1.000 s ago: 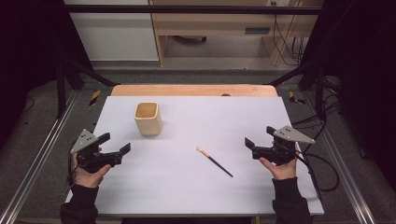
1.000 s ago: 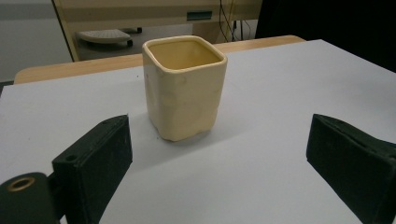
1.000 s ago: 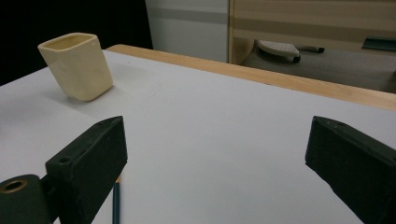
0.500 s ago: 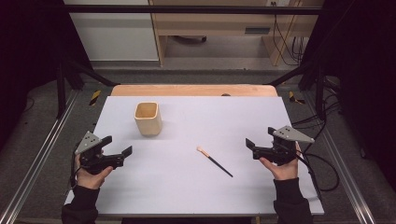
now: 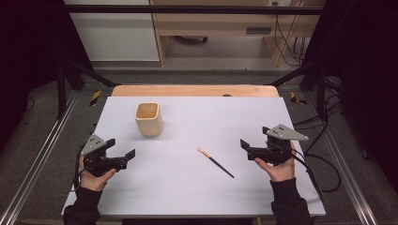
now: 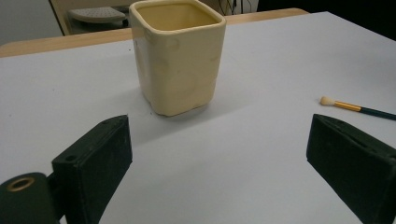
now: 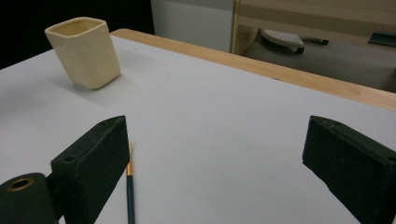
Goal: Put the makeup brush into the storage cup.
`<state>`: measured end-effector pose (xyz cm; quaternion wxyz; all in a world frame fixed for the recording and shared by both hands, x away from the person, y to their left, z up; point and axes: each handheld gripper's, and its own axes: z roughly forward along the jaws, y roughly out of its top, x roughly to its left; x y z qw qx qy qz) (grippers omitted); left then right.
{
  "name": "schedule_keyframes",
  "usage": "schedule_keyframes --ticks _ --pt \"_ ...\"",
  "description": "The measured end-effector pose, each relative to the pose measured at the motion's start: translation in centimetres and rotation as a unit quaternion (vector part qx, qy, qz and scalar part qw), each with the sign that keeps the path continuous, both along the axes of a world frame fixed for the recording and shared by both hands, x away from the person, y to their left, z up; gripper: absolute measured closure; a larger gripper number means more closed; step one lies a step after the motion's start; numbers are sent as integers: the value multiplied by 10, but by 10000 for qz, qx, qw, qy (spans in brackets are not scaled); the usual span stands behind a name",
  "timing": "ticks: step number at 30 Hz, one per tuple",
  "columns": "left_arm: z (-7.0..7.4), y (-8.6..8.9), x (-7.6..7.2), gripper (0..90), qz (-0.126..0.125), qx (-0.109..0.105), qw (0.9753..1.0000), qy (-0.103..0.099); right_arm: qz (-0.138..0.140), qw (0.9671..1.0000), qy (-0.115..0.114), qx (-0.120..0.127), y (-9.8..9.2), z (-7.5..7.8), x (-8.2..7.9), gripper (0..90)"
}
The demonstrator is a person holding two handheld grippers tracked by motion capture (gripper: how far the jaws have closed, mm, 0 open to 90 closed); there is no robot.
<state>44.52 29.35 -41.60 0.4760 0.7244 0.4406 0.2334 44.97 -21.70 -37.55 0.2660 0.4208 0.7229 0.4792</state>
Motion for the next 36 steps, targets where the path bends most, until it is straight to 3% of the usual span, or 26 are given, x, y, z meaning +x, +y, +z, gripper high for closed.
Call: schedule_keyframes --ticks 11,19,26,28,36 --pt "-2 0 0 63 16 30 10000 47 115 9992 234 -307 20 2 10 82" --pt "-4 0 1 63 31 69 9999 79 324 9966 468 -593 39 7 19 86" --pt "-5 0 2 65 16 90 9999 118 548 9905 725 -1033 59 9 24 86" --pt "-5 0 2 64 11 98 9999 118 562 9899 763 -1051 61 9 25 86" --pt "-7 0 3 66 3 123 9998 153 721 9823 1051 -1371 73 0 31 82"
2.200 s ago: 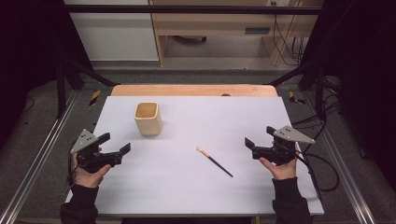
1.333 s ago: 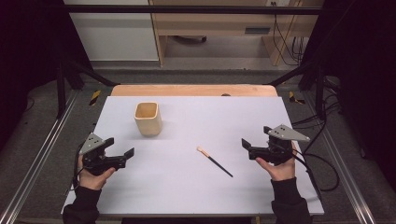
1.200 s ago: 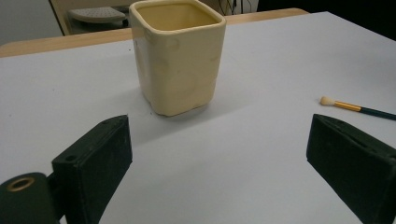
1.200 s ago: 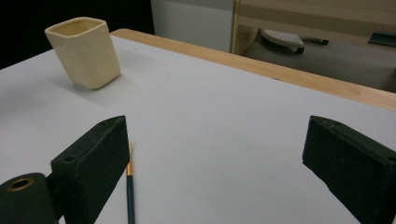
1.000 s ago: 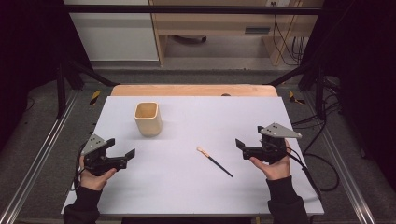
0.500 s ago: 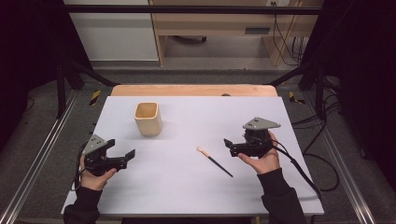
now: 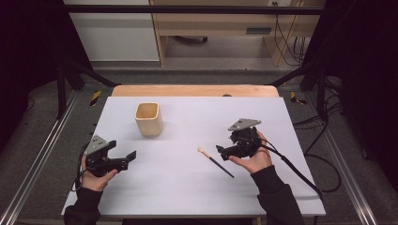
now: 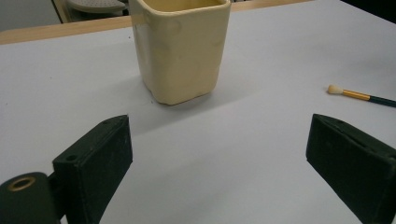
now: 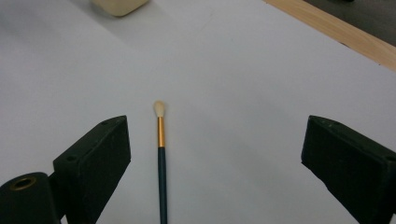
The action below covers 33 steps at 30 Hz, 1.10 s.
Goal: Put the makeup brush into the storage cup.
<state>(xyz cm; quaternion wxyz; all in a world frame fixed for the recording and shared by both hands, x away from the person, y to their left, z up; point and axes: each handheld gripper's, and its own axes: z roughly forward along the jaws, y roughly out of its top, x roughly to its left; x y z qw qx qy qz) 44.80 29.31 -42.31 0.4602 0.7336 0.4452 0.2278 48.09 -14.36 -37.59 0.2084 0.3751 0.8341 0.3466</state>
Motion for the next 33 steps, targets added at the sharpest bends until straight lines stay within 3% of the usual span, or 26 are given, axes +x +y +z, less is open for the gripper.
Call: schedule_keyframes --ticks 19,33 --pt "-1 -1 1 68 -20 41 10000 44 162 9984 377 -381 25 -19 14 87" --pt "-2 -2 1 68 -48 79 9999 49 209 9926 895 -798 37 -35 24 121"
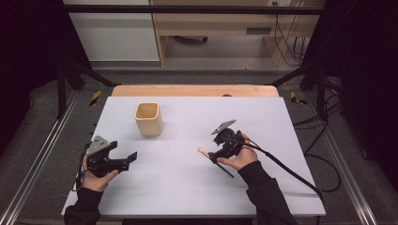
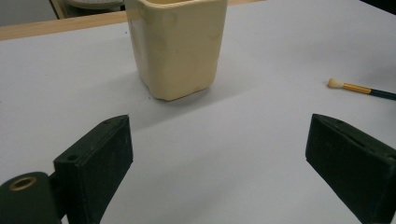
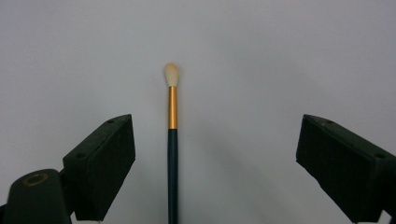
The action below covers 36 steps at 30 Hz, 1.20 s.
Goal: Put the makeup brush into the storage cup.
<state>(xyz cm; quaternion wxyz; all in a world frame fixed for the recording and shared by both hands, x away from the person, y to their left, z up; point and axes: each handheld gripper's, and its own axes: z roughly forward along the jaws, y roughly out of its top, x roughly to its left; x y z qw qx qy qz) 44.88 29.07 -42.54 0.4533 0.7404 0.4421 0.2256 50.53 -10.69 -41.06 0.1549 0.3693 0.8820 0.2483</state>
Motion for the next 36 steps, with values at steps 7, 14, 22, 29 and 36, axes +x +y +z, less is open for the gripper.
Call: schedule_keyframes --ticks 7,14,22,29,36 --pt "0 0 0 69 -9 16 10000 17 114 9997 125 -182 3 -6 2 137" --pt "-1 0 0 69 -7 22 10000 21 188 9991 276 -263 9 -12 4 179" --pt "-1 0 0 69 -3 48 10000 26 304 9972 457 -513 17 -21 7 216" --pt "-1 -1 0 69 -8 71 10000 39 340 9954 621 -648 19 -26 9 293" --pt "-1 0 1 69 -15 67 10000 36 390 9938 809 -650 21 -28 10 390"
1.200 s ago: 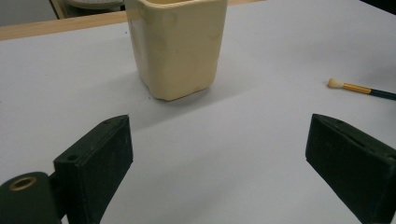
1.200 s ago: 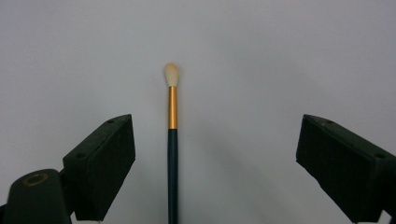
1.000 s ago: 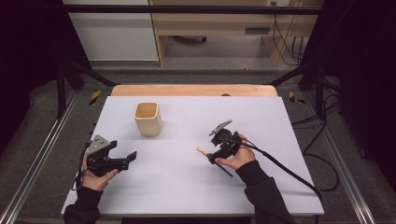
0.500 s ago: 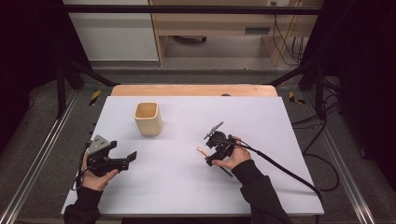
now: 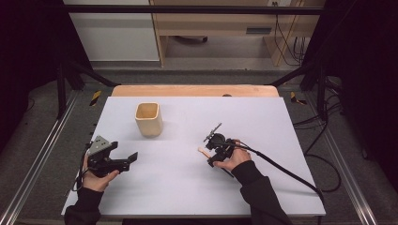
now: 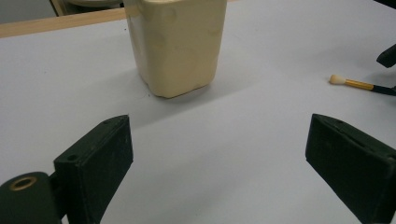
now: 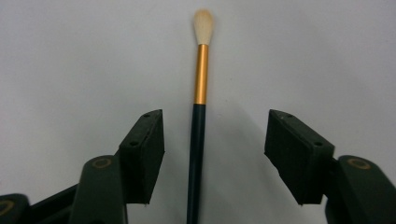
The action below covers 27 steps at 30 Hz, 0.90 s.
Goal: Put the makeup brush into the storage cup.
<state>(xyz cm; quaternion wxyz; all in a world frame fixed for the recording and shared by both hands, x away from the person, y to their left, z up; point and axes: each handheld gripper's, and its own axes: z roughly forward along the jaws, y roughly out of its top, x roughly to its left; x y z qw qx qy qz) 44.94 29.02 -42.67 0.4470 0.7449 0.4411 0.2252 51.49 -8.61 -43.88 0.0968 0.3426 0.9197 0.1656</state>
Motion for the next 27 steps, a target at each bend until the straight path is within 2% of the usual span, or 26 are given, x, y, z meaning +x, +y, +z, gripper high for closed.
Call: schedule_keyframes --ticks 1,8,10,11,12,13,15,19,24,27 --pt "0 0 0 69 4 -8 10000 8 10 10000 24 -14 1 0 0 423" --pt "-1 0 0 69 9 -5 10000 18 70 9999 87 -84 3 -1 2 503" --pt "-1 0 1 69 10 -6 10000 25 107 9998 148 -74 3 -2 2 535" --pt "-1 1 1 69 12 -6 10000 26 -11 9997 231 -73 4 -1 1 557" --pt "-1 1 1 70 12 -4 10000 28 120 9997 212 -86 3 -2 3 571" --pt "-1 0 1 70 12 -2 10000 30 28 9995 292 -79 4 -2 2 588" --pt "-1 0 1 70 12 7 10000 30 27 9993 359 -118 5 -3 3 628" --pt "-2 0 1 70 11 9 10000 39 157 9992 333 -137 4 -6 4 667" --pt "-2 0 1 71 12 16 10000 43 61 9989 445 -167 6 -6 3 705" --pt "-2 0 1 71 12 26 10000 49 158 9987 452 -191 5 -8 4 738"
